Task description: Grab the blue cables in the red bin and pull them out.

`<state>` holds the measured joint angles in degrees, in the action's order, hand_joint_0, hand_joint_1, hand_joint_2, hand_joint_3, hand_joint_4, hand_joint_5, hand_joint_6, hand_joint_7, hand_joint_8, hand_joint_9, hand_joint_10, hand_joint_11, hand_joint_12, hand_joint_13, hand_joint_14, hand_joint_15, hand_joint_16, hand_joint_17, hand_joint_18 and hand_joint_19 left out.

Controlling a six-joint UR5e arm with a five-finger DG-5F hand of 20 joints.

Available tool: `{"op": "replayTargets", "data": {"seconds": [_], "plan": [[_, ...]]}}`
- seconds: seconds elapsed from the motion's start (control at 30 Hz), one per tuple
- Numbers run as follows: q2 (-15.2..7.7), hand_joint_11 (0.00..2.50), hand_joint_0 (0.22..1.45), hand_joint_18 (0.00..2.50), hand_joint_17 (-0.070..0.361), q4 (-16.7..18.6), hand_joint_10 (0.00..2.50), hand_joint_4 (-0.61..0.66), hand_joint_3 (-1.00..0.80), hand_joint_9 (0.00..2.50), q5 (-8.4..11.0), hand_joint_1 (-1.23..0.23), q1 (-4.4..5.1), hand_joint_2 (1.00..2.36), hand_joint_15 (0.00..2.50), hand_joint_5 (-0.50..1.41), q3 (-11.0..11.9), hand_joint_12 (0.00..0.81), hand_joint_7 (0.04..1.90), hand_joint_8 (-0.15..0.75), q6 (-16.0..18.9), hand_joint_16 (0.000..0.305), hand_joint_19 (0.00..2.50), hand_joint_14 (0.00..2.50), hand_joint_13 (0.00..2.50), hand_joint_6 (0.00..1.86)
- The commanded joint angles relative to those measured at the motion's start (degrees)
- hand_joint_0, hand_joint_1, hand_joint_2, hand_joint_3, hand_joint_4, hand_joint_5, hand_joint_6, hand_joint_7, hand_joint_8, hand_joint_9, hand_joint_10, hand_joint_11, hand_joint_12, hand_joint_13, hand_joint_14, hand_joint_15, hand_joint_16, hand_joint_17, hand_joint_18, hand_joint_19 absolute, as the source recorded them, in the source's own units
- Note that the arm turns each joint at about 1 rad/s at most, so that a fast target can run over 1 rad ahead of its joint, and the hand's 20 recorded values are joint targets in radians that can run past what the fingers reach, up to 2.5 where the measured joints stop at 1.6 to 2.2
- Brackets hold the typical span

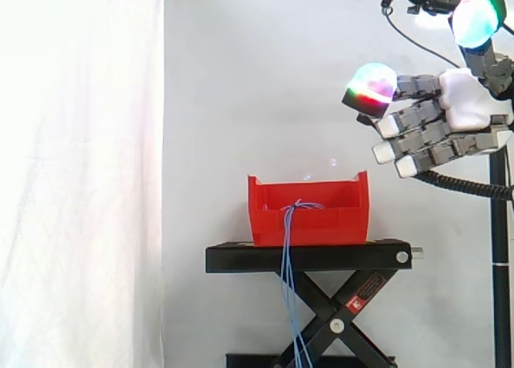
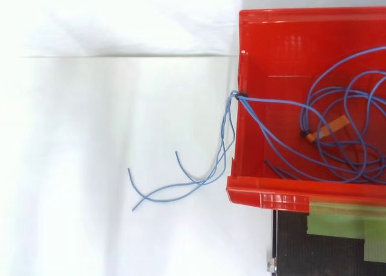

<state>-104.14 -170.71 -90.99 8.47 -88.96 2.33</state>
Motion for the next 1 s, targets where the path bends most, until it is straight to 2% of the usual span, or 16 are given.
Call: {"op": "replayTargets", "data": {"seconds": [0.0, 0.13, 0.2, 0.23, 0.27, 0.3, 0.37, 0.43, 0.57, 0.63, 0.67, 0.73, 0.83, 0.97], "plan": [[0.4, 0.27, 0.74, 0.35, 0.118, -0.3, 0.01, 0.2, -1.0, 0.66, 0.02, -0.79, -0.12, 1.0, 0.18, 0.53, 0.0, 0.367, 0.26, 0.277, -0.1, 0.053, 0.37, 0.01, 0.41, 0.01], [0.3, 0.27, 0.75, 0.35, 0.118, -0.7, 0.01, 0.2, -1.0, 0.66, 0.28, -0.79, -0.21, 1.0, 0.18, 0.53, 0.0, 0.367, 0.27, 0.275, -1.1, 0.052, 0.36, 0.01, 0.41, 0.01], [-0.3, 0.27, 0.75, 0.35, 0.118, -0.2, 0.01, 0.2, -1.0, 0.66, 3.54, -0.79, 0.14, 1.0, 0.18, 0.53, 0.0, 0.367, 0.27, 0.278, -7.7, 0.052, 0.37, 0.01, 0.41, 0.01], [-0.5, 0.27, 0.75, 0.35, 0.118, 0.0, 0.01, 0.2, -1.0, 0.66, 4.33, -0.79, 0.23, 1.0, 0.18, 0.53, -0.1, 0.367, 0.26, 0.278, -9.9, 0.052, 0.36, 0.01, 0.41, 0.01], [-1.2, 0.27, 0.75, 0.35, 0.118, 0.9, 0.01, 0.21, -1.0, 0.66, 5.64, -0.79, 0.49, 1.0, 0.18, 0.53, 0.0, 0.366, 0.27, 0.278, -15.2, 0.052, 0.37, 0.01, 0.41, 0.01], [-1.5, 0.27, 0.75, 0.35, 0.118, 1.5, 0.01, 0.2, -1.0, 0.66, 5.73, -0.79, 0.58, 1.0, 0.18, 0.53, 0.0, 0.366, 0.27, 0.278, -17.1, 0.052, 0.37, 0.01, 0.41, 0.01], [-2.3, 0.26, 0.75, 0.35, 0.118, 4.9, 0.01, 0.21, -1.0, 0.66, 5.91, -0.79, 1.02, 1.0, 0.19, 0.53, 0.0, 0.366, 0.27, 0.276, -23.3, 0.052, 0.37, 0.01, 0.41, 0.01], [-3.3, 0.27, 0.75, 0.35, 0.118, 7.8, 0.01, 0.21, -1.0, 0.66, 6.26, -0.79, 1.29, 1.0, 0.18, 0.54, -0.1, 0.366, 0.28, 0.277, -25.8, 0.052, 0.37, 0.01, 0.41, 0.01], [-6.8, 0.3, 0.75, 0.34, 0.118, 7.9, 0.01, 0.25, -1.0, 0.68, 6.26, -0.79, 1.64, 1.0, 0.18, 0.63, -0.1, 0.366, 0.37, 0.281, -27.5, 0.052, 0.37, 0.01, 0.41, 0.01], [-8.8, 0.3, 0.74, 0.35, 0.118, 8.8, 0.01, 0.26, -1.0, 0.69, 6.17, -0.8, 1.73, 1.0, 0.18, 0.64, -0.1, 0.367, 0.41, 0.28, -29.6, 0.053, 0.37, 0.01, 0.41, 0.01], [-9.1, 0.31, 0.74, 0.35, 0.119, 9.2, 0.01, 0.26, -1.0, 0.69, 6.17, -0.8, 1.81, 1.0, 0.19, 0.65, 0.0, 0.367, 0.42, 0.284, -30.3, 0.053, 0.37, 0.01, 0.41, 0.01], [-9.1, 0.32, 0.74, 0.35, 0.119, 9.2, 0.01, 0.26, -1.0, 0.7, 6.08, -0.8, 2.08, 1.0, 0.19, 0.65, 0.0, 0.368, 0.42, 0.287, -34.8, 0.053, 0.37, 0.01, 0.41, 0.01], [-9.1, 0.32, 0.74, 0.36, 0.119, 9.1, 0.01, 0.26, -1.0, 0.7, 6.17, -0.8, 2.08, 1.0, 0.19, 0.65, 0.0, 0.368, 0.41, 0.287, -38.5, 0.053, 0.38, 0.01, 0.43, 0.01], [-9.1, 0.31, 0.74, 0.36, 0.119, 8.9, 0.01, 0.25, -1.0, 0.7, 6.26, -0.8, 1.9, 1.0, 0.19, 0.63, 0.0, 0.366, 0.39, 0.283, -41.1, 0.053, 0.38, 0.01, 0.43, 0.01]]}}
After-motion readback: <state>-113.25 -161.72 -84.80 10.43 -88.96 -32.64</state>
